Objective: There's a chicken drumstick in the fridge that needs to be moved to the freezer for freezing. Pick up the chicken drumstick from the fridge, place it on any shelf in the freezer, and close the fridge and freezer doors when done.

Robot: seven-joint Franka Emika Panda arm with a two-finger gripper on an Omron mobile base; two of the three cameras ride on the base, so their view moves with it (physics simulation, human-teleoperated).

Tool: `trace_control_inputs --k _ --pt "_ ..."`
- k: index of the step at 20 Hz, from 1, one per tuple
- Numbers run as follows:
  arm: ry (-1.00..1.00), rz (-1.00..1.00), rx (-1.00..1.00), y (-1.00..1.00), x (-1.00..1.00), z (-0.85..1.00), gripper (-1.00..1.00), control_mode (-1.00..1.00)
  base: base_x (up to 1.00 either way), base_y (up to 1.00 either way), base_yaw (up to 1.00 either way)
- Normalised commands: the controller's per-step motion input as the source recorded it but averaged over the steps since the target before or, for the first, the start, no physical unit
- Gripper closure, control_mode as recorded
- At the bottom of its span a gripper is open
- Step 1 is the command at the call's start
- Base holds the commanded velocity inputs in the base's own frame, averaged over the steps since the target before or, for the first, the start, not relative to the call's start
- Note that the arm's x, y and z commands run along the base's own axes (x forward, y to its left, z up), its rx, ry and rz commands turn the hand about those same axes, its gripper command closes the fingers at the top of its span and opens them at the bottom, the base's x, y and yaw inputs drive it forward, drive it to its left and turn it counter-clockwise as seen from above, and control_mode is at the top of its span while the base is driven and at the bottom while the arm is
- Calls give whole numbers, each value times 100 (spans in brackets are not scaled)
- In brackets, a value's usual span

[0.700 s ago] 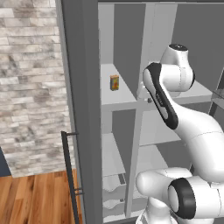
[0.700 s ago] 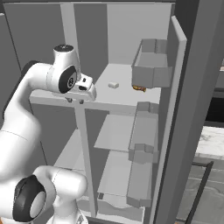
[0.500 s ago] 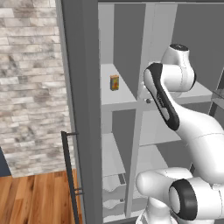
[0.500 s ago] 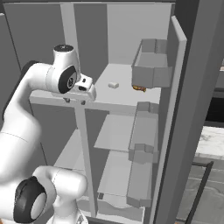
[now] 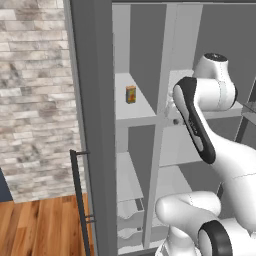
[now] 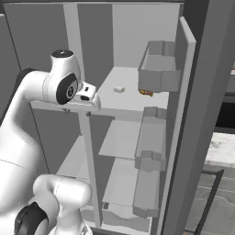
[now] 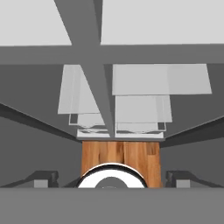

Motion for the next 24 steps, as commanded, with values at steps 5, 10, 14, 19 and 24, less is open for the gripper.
trace_control_inputs --k 5,10,14,19,24 --pt "0 0 -5 -34 -2 0 -100 -100 0 0 0" --pt "0 2 -4 -32 0 6 -100 -100 0 0 0" --pt "1 3 -10 -16 4 1 -100 -100 0 0 0" --pt "2 6 -14 -23 3 1 -100 -100 0 0 0" --pt "4 13 -2 -47 16 0 -100 -100 0 0 0"
